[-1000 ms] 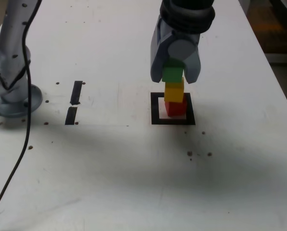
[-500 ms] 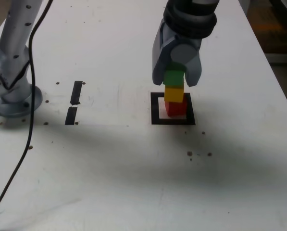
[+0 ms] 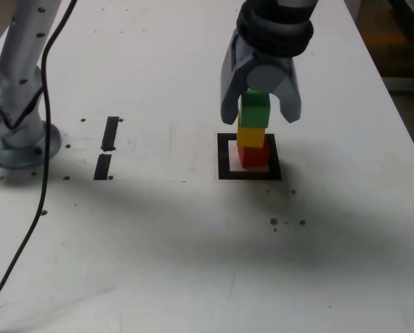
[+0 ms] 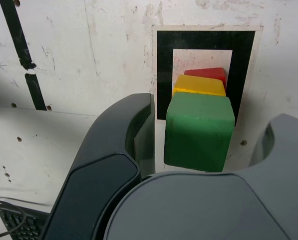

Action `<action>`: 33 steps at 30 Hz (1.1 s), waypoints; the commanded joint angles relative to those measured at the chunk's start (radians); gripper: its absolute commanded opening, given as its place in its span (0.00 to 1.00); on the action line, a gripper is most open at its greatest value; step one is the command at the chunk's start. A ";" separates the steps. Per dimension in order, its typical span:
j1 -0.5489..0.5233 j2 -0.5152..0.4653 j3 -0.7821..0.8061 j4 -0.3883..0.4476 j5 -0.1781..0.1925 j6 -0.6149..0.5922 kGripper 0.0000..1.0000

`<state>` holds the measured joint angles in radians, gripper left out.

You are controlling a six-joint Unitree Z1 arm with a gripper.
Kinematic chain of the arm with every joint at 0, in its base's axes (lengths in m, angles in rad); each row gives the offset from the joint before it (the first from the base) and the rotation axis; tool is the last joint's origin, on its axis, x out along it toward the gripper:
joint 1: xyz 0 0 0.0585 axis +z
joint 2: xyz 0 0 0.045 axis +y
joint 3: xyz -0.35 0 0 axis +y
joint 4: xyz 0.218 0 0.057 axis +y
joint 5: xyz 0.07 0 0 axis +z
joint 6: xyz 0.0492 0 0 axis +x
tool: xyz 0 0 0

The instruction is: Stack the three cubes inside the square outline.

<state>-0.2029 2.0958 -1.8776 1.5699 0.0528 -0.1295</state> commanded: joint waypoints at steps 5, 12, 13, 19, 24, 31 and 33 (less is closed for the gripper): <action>0.001 -0.056 0.005 0.018 0.019 0.000 1.00; -0.007 -0.355 0.010 0.040 0.020 0.018 0.99; -0.007 -0.399 0.019 0.046 0.014 0.025 0.99; -0.004 -0.616 0.261 0.053 -0.047 0.038 0.99; -0.003 -0.715 0.597 -0.063 -0.090 0.024 0.99; -0.003 -0.734 0.886 -0.265 -0.097 0.021 0.99; -0.003 -0.730 0.941 -0.308 -0.096 0.022 0.99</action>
<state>-0.2071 1.3473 -1.1887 1.2857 -0.0450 -0.1080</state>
